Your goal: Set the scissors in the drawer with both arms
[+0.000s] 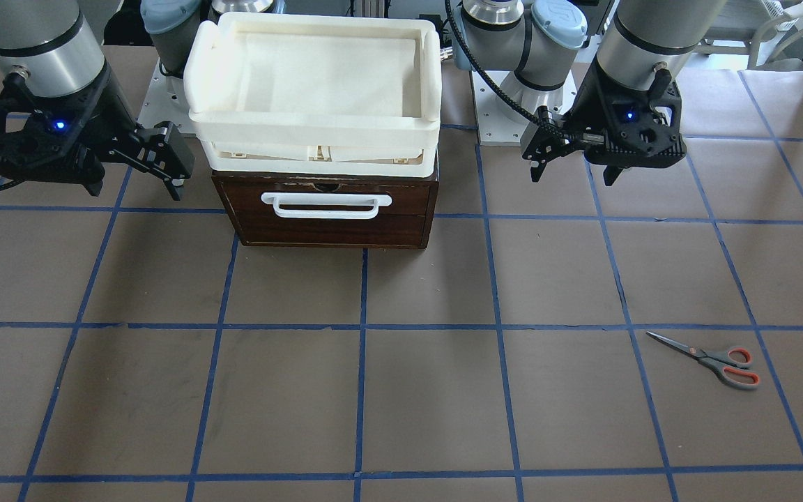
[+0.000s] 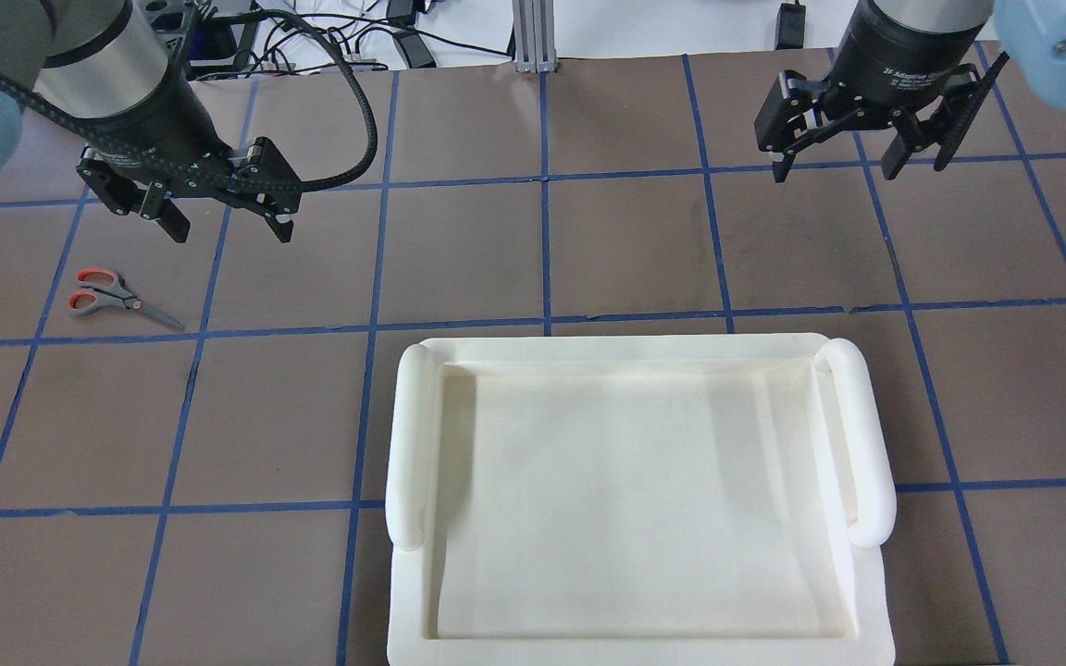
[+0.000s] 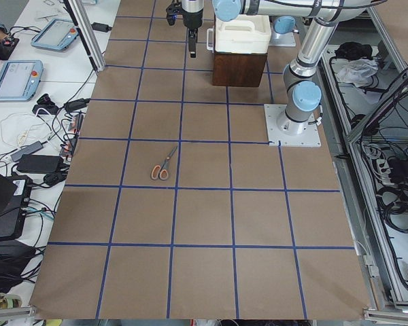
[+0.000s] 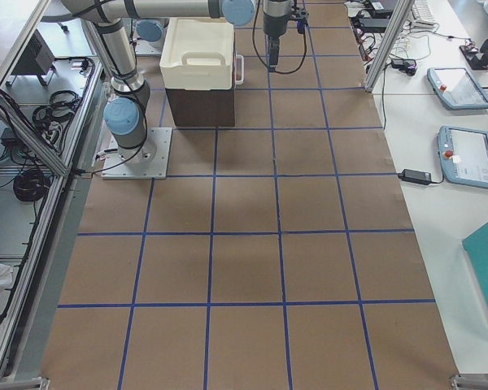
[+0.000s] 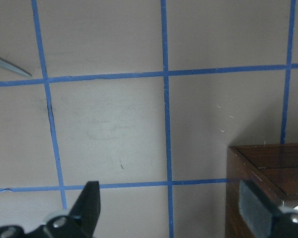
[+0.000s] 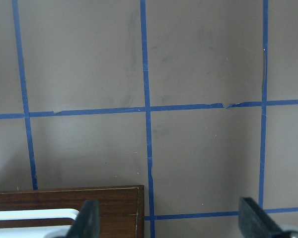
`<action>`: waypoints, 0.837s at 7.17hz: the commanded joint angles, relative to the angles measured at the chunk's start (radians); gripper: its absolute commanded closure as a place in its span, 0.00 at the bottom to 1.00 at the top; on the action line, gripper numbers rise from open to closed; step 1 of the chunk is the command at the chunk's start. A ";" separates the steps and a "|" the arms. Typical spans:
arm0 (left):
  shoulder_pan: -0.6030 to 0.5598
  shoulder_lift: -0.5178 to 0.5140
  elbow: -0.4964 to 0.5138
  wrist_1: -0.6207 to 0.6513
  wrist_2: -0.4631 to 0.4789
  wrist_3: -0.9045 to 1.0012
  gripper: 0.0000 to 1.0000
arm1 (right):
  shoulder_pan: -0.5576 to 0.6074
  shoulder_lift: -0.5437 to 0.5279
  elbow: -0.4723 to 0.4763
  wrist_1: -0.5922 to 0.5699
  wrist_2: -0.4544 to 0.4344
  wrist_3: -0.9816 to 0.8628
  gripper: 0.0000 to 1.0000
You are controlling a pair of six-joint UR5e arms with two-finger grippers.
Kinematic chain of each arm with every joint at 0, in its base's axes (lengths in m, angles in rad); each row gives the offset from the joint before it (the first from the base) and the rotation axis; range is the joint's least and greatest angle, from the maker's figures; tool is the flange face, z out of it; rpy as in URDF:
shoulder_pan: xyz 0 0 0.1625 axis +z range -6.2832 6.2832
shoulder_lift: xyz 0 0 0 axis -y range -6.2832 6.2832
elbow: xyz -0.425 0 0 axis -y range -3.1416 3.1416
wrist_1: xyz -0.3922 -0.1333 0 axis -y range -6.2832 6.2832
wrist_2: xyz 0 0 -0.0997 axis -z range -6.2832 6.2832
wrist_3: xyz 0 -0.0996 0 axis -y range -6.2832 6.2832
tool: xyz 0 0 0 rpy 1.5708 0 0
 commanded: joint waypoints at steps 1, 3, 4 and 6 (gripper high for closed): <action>0.005 0.005 0.008 0.000 -0.001 -0.001 0.00 | -0.002 0.000 -0.002 -0.003 -0.004 0.000 0.00; 0.013 0.005 -0.001 0.013 0.009 0.100 0.02 | -0.003 0.014 0.008 -0.051 0.010 -0.002 0.00; 0.051 0.000 -0.002 0.029 0.038 0.280 0.02 | -0.006 0.008 0.009 -0.055 0.010 0.001 0.00; 0.221 -0.018 -0.025 0.032 0.039 0.654 0.00 | -0.006 0.006 0.009 -0.065 -0.007 0.114 0.00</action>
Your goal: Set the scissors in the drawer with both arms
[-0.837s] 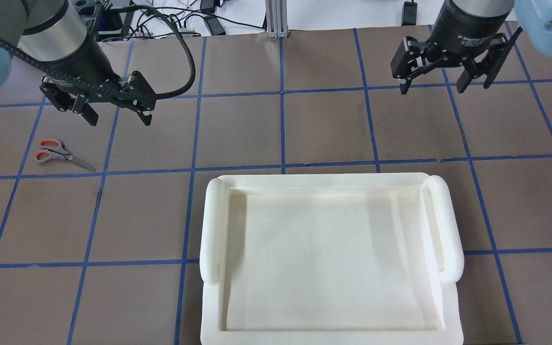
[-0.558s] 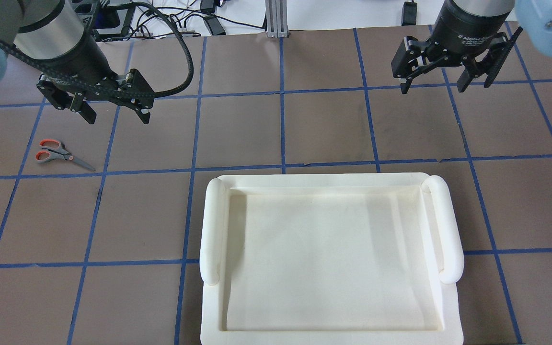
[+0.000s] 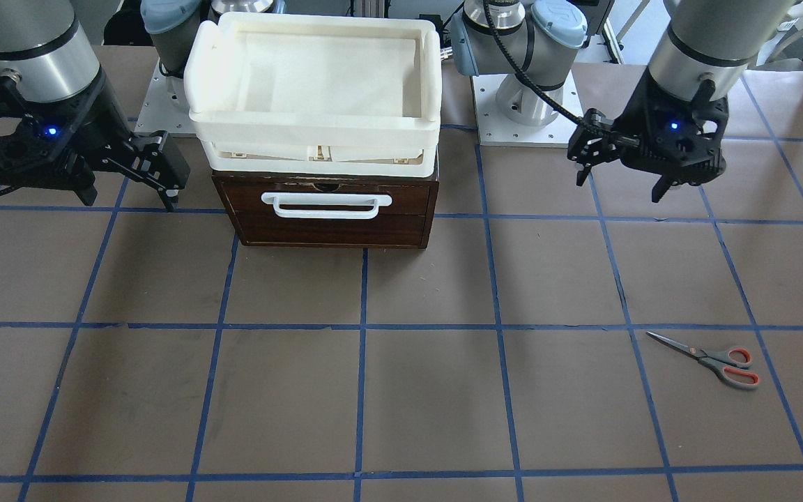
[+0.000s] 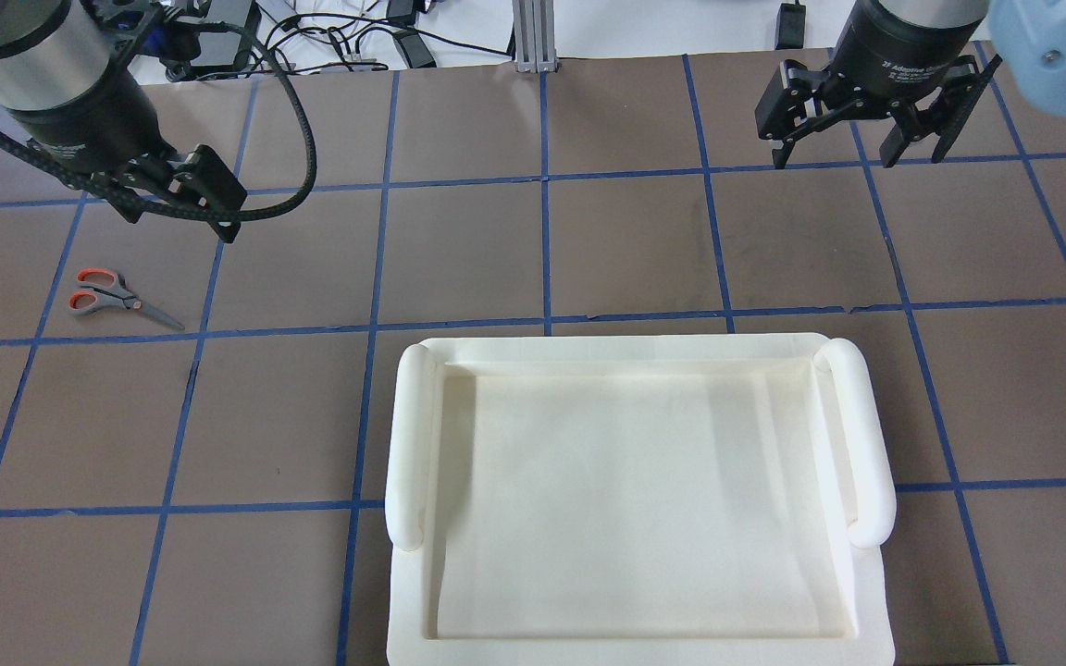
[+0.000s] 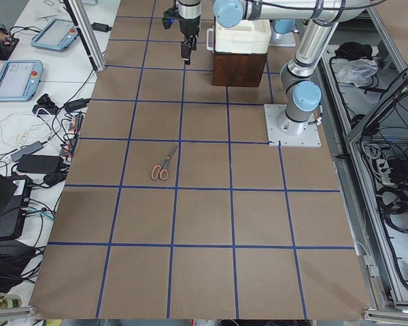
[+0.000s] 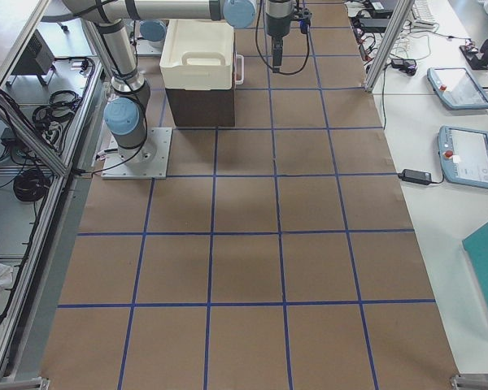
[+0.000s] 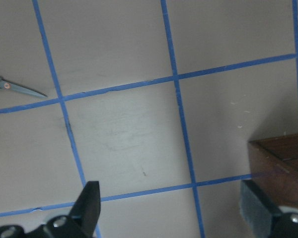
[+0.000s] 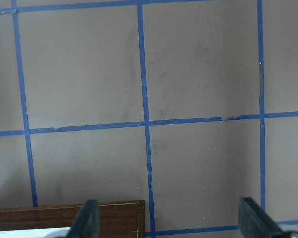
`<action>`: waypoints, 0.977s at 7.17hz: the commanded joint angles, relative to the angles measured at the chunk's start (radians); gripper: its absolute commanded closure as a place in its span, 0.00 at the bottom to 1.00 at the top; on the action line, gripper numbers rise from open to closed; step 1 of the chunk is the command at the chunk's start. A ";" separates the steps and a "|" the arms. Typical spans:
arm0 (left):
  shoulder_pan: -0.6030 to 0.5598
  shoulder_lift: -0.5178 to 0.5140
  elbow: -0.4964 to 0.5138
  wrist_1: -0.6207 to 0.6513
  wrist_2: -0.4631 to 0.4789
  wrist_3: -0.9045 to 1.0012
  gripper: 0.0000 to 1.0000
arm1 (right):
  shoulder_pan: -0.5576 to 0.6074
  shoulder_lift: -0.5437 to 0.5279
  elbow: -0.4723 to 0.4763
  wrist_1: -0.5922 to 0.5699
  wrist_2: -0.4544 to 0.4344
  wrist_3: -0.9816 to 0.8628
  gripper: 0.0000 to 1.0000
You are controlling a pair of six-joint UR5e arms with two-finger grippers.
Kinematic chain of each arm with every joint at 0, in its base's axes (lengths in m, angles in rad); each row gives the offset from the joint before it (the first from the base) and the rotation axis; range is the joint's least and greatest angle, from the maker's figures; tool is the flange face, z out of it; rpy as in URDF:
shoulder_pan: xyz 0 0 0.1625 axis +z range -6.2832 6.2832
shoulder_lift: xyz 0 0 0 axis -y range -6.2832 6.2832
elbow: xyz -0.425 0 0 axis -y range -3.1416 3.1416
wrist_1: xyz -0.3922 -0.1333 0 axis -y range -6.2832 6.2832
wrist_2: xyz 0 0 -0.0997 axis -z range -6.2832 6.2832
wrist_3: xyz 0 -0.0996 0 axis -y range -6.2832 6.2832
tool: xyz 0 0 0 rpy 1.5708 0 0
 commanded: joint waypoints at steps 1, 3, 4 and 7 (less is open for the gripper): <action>0.137 -0.023 -0.014 0.002 0.005 0.361 0.00 | 0.004 0.016 0.004 -0.009 0.008 0.266 0.00; 0.213 -0.049 -0.018 0.000 0.011 0.797 0.00 | 0.045 0.071 0.005 -0.022 0.011 0.630 0.00; 0.282 -0.087 -0.018 0.012 0.028 0.955 0.00 | 0.071 0.090 0.005 -0.024 0.001 0.737 0.00; 0.341 -0.242 -0.024 0.261 0.015 1.450 0.00 | 0.177 0.166 0.007 -0.079 0.011 0.938 0.00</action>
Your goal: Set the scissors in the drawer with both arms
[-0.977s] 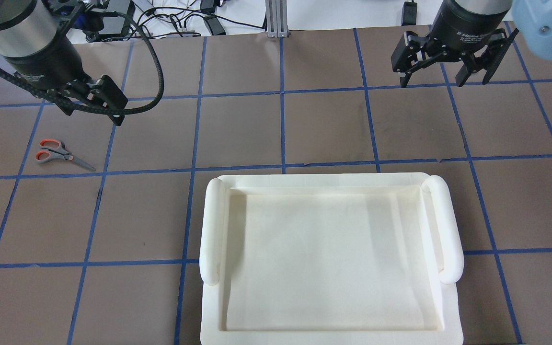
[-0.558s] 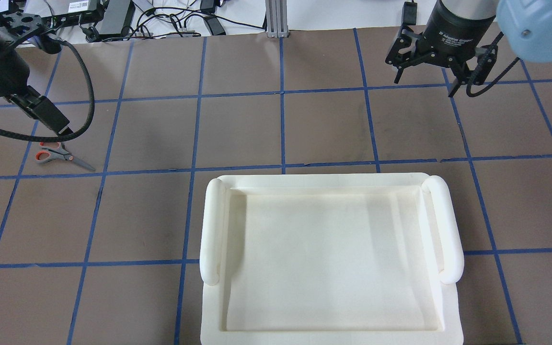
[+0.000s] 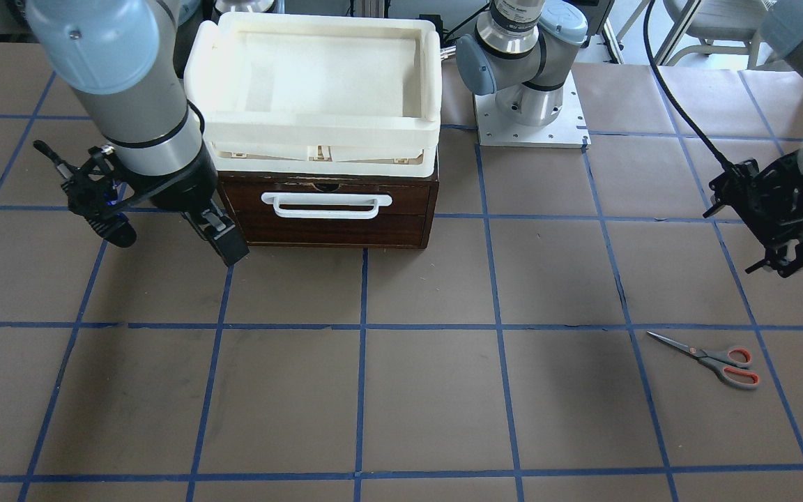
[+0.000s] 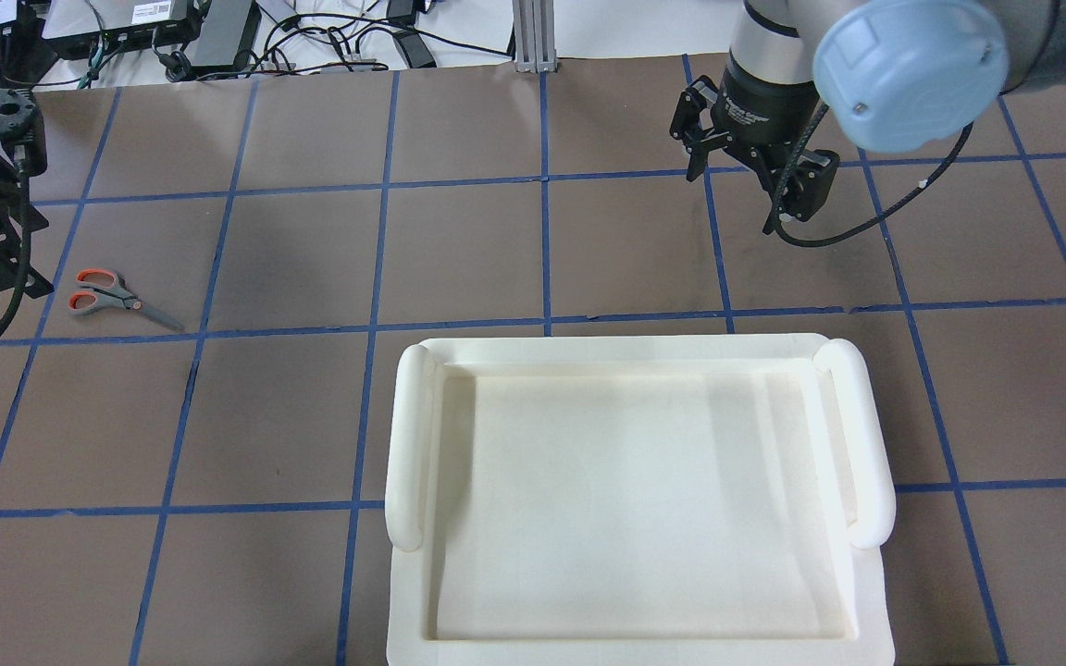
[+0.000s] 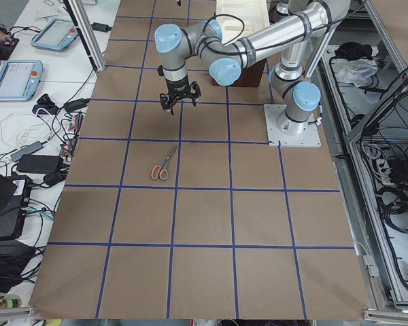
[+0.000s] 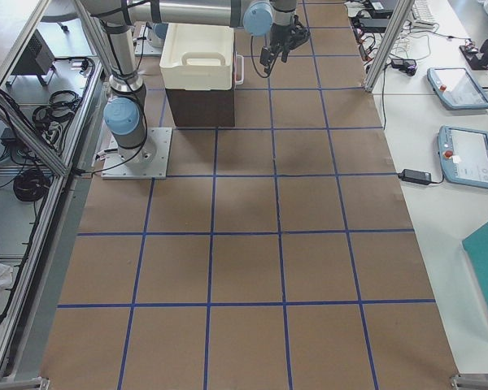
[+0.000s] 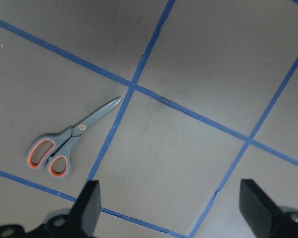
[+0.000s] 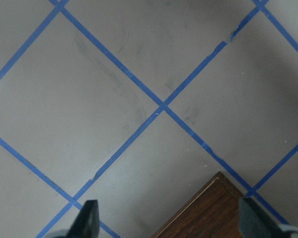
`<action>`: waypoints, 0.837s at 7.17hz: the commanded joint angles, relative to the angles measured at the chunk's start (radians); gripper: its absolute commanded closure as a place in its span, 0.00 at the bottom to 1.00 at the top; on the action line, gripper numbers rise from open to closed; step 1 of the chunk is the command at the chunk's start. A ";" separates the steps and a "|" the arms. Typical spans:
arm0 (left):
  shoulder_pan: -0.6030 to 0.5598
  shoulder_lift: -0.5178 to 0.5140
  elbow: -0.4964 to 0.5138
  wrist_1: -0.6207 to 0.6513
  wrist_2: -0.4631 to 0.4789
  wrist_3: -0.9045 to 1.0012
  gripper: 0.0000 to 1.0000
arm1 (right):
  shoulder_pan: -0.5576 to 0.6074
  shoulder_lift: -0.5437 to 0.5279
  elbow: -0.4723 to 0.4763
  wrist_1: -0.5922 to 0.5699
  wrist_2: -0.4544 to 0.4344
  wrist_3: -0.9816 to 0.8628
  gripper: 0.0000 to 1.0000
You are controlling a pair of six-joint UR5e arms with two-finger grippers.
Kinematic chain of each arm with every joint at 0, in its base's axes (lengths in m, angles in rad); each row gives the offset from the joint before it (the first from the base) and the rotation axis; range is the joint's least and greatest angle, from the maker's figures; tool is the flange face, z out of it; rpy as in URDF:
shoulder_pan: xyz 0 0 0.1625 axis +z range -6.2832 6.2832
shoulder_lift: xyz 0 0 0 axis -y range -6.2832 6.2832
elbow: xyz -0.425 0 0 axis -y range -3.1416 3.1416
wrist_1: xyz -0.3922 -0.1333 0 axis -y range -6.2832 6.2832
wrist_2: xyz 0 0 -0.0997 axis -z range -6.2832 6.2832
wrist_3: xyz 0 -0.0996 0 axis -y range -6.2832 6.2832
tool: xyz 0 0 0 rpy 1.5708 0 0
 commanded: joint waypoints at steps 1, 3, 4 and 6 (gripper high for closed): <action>0.025 -0.111 -0.002 0.202 -0.010 0.367 0.01 | 0.038 0.053 0.000 -0.065 0.007 0.048 0.00; 0.038 -0.200 -0.001 0.352 -0.010 0.633 0.06 | 0.087 0.106 -0.001 -0.073 0.017 0.345 0.00; 0.042 -0.253 -0.001 0.411 -0.011 0.681 0.06 | 0.124 0.143 -0.003 -0.102 0.018 0.478 0.00; 0.064 -0.315 -0.001 0.453 -0.011 0.864 0.15 | 0.154 0.171 -0.004 -0.100 0.021 0.605 0.00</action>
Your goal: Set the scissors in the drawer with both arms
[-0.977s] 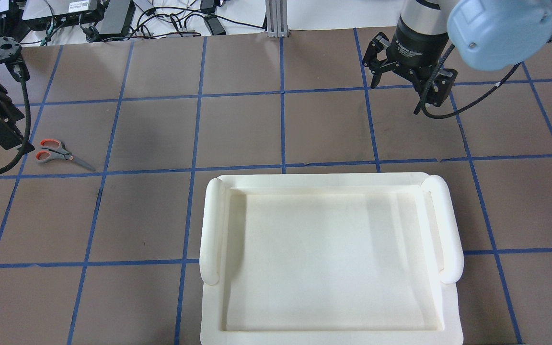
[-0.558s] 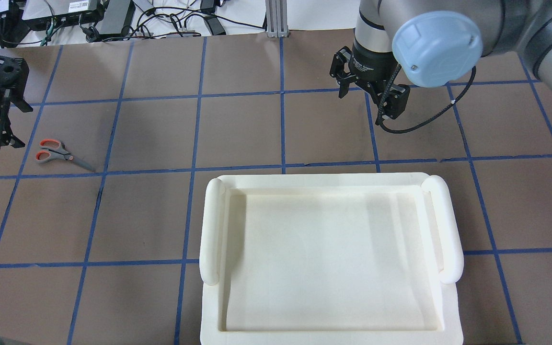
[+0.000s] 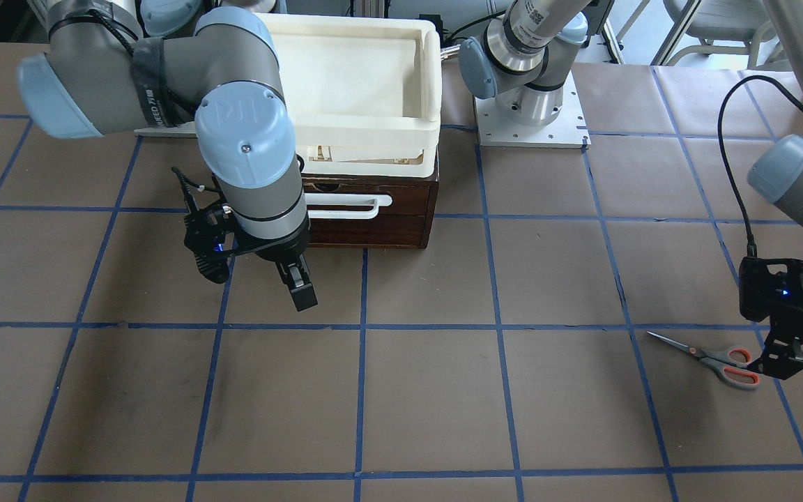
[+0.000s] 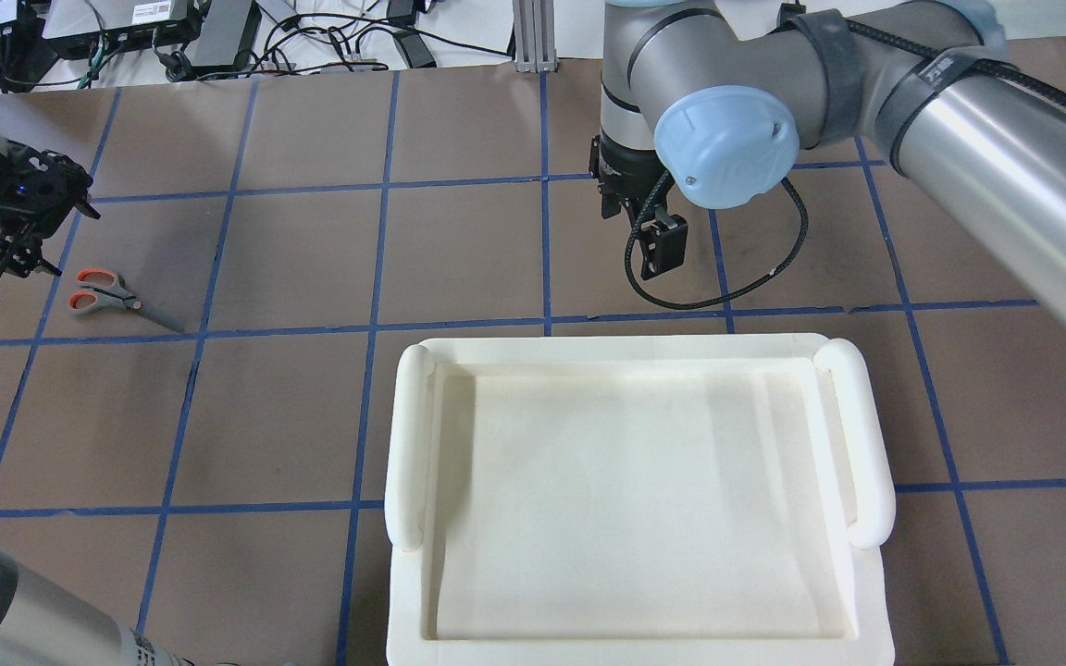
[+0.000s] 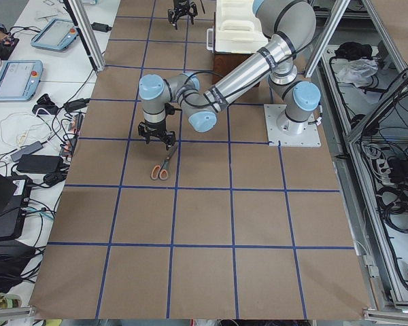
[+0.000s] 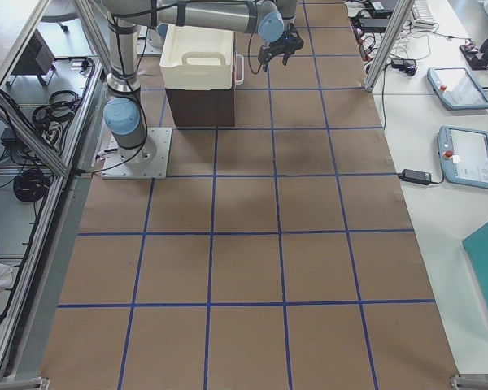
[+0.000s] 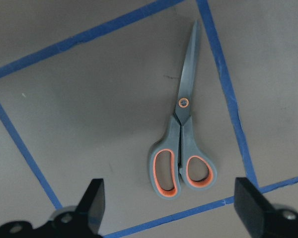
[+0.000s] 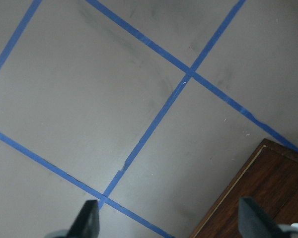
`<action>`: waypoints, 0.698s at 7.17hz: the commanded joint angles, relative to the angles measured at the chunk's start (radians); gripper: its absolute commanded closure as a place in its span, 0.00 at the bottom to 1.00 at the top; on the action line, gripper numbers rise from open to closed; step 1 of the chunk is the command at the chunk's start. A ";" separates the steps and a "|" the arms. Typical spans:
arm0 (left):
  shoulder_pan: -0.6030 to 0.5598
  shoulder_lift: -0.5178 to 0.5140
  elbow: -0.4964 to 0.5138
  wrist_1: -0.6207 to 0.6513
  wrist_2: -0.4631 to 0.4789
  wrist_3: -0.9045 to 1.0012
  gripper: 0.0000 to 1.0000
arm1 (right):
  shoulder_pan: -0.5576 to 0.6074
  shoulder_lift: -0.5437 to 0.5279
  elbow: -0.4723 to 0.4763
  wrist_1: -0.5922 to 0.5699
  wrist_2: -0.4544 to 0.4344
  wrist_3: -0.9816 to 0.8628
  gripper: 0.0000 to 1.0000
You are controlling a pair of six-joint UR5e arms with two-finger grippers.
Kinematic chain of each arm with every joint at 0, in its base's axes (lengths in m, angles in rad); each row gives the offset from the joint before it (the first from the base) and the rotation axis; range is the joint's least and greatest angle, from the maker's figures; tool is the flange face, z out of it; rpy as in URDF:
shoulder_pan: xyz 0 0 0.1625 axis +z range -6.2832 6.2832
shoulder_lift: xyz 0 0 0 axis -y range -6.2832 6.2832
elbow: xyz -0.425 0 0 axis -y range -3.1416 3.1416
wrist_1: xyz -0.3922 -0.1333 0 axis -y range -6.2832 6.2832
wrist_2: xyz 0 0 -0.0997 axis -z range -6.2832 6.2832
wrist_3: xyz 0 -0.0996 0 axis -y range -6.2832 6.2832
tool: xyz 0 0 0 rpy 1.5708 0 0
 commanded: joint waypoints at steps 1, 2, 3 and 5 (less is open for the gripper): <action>0.042 -0.059 -0.004 0.013 -0.011 0.152 0.15 | 0.036 0.018 -0.001 0.015 0.001 0.122 0.00; 0.044 -0.071 -0.016 0.023 -0.034 0.170 0.15 | 0.041 0.024 -0.001 0.056 0.001 0.176 0.00; 0.044 -0.081 -0.046 0.028 -0.031 0.155 0.14 | 0.042 0.026 -0.001 0.088 0.007 0.211 0.00; 0.044 -0.087 -0.062 0.028 -0.032 0.093 0.14 | 0.041 0.026 -0.001 0.104 0.055 0.309 0.00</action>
